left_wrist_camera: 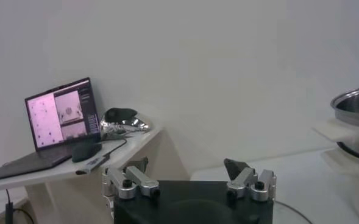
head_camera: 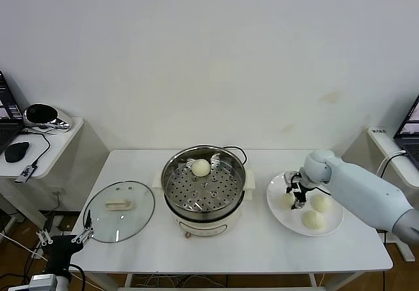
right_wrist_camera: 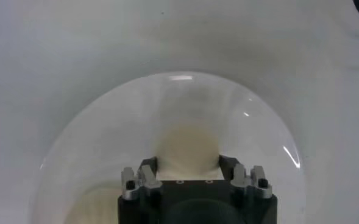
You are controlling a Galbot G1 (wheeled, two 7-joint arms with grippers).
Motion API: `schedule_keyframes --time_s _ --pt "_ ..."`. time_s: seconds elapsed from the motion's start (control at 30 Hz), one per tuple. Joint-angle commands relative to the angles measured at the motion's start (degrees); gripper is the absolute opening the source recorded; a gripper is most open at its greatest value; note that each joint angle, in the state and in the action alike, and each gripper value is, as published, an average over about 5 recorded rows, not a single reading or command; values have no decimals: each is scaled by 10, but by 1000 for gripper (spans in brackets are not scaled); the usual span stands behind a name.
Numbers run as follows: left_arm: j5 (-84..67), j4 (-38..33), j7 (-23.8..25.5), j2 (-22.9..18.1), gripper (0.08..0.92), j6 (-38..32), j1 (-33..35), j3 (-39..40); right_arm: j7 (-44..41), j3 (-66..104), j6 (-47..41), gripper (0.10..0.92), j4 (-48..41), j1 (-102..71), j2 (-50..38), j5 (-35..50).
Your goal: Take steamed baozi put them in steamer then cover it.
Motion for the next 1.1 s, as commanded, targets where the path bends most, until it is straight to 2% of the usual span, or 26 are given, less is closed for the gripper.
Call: schedule_keyframes --time_s 0.03,0.3,0.53,0.8,0.97,1.1 --pt "-2 -3 0 1 823 1 0 0 -17 -24 -13 590 55 69 -36 41" --pt "-5 0 0 7 823 1 1 3 -25 -131 -64 590 148 284 -69 190" --pt "-6 0 0 14 823 1 -5 7 23 -246 -150 602 197 455 15 329" --pt "-11 4 0 16 823 2 -11 7 107 -295 -251 609 193 456 152 461" --pt "-14 6 1 13 823 2 -16 7 141 -290 -278 604 143 409 250 495" --pt "-16 9 1 10 823 1 -17 7 148 -287 -280 607 101 372 305 488"
